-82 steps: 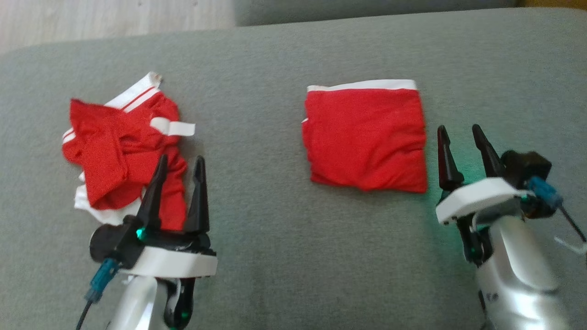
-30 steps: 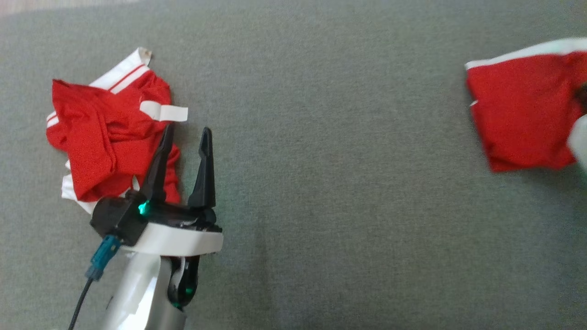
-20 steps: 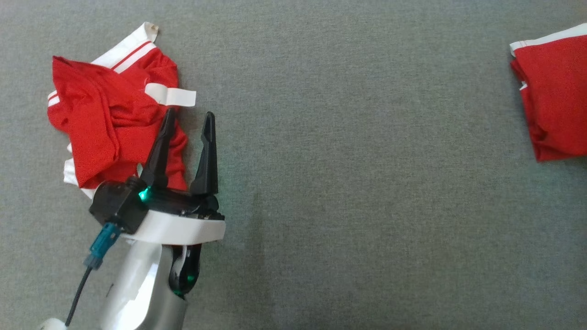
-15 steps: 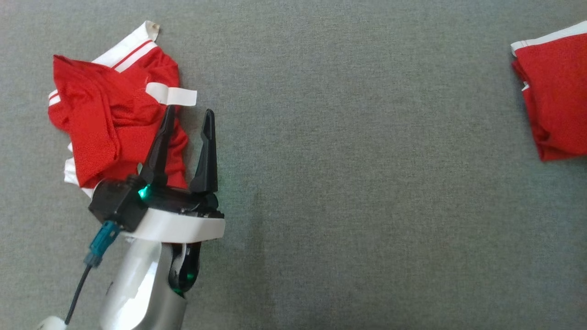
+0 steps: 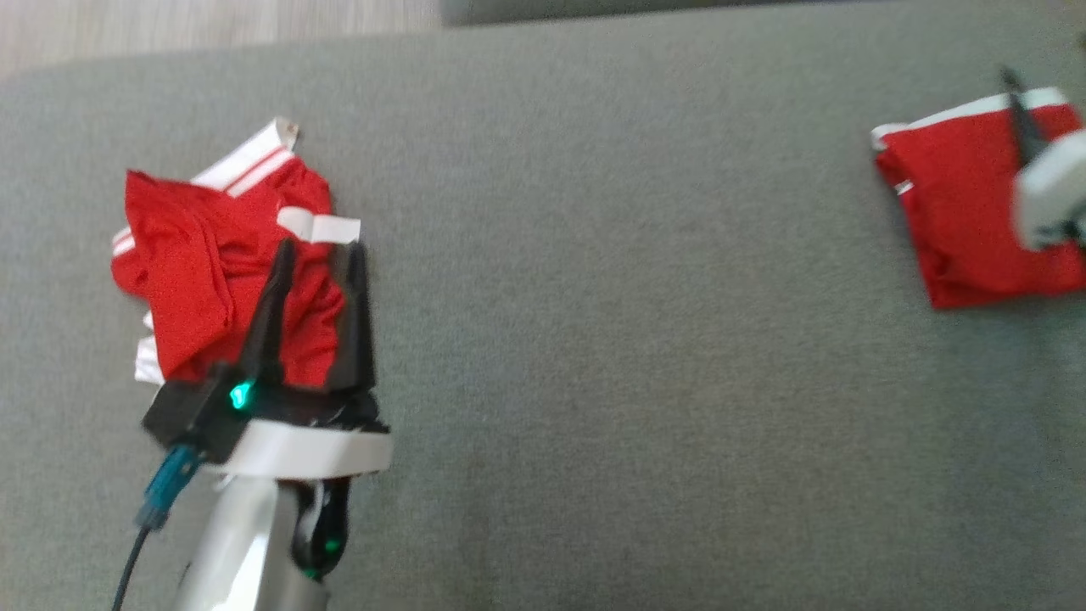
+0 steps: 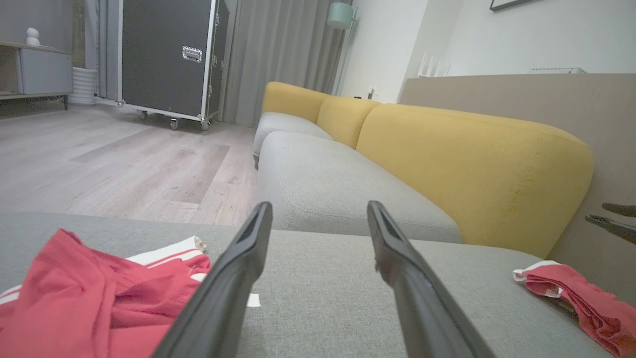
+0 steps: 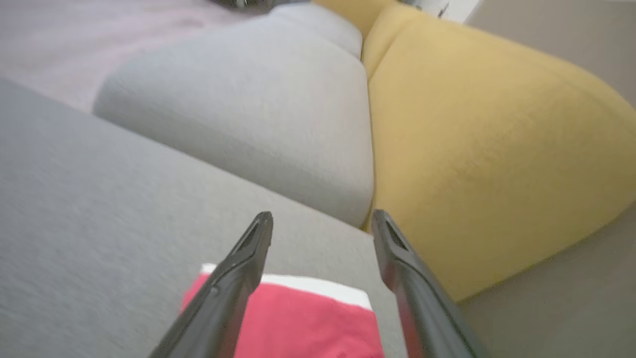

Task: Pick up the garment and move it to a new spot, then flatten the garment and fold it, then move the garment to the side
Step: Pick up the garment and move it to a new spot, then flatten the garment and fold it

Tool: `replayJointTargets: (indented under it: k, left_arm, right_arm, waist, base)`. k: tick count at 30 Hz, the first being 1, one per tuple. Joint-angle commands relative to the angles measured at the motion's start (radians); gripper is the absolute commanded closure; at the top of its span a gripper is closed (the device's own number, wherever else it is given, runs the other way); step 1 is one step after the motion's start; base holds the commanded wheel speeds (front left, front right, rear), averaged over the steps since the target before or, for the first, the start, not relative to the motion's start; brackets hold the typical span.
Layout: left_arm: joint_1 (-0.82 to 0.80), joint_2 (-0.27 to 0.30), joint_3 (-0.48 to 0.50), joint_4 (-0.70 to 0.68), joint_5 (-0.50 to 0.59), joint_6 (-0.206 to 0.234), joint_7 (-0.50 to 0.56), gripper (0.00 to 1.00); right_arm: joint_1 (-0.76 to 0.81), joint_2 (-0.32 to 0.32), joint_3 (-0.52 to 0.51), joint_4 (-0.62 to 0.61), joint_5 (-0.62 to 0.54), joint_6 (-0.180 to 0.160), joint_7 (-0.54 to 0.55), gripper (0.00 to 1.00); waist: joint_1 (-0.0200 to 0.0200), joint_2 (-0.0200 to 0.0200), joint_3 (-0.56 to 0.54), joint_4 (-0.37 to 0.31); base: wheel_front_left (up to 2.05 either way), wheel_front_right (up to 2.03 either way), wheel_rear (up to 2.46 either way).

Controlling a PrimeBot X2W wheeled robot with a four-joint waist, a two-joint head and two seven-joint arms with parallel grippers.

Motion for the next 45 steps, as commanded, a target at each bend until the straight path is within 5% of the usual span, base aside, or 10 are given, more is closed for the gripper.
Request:
replayJointTargets:
  k: [1, 16, 27, 45]
  left_arm:
    - [0.001, 0.016, 0.056, -0.031, 0.006, 0.002, -0.005, 0.00]
    - [0.138, 0.007, 0.119, -0.033, 0.022, 0.002, -0.005, 0.00]
    - [0.176, 0.001, 0.105, -0.010, 0.015, 0.002, -0.005, 0.00]
    - [0.180, -0.002, 0.107, -0.002, 0.016, 0.002, -0.005, 0.00]
  right_arm:
    - [0.021, 0.029, -0.014, -0.048, 0.006, -0.001, -0.032, 0.00]
    - [0.411, 0.413, -0.324, -0.502, 0.048, -0.001, -0.100, 0.00]
    - [0.742, 0.432, -0.315, -0.709, 0.110, -0.001, -0.100, 0.00]
    - [0.781, 0.432, -0.294, -0.741, 0.124, -0.001, -0.101, 0.00]
  waist:
    - [0.0001, 0.0000, -0.052, -0.023]
    - [0.0001, 0.0000, -0.184, -0.043]
    - [0.0001, 0.0000, -0.194, -0.030]
    - [0.0001, 0.0000, -0.207, -0.003]
  base:
    - [0.00, 0.00, 0.00]
    - [0.00, 0.00, 0.00]
    - [0.00, 0.00, 0.00]
    - [0.00, 0.00, 0.00]
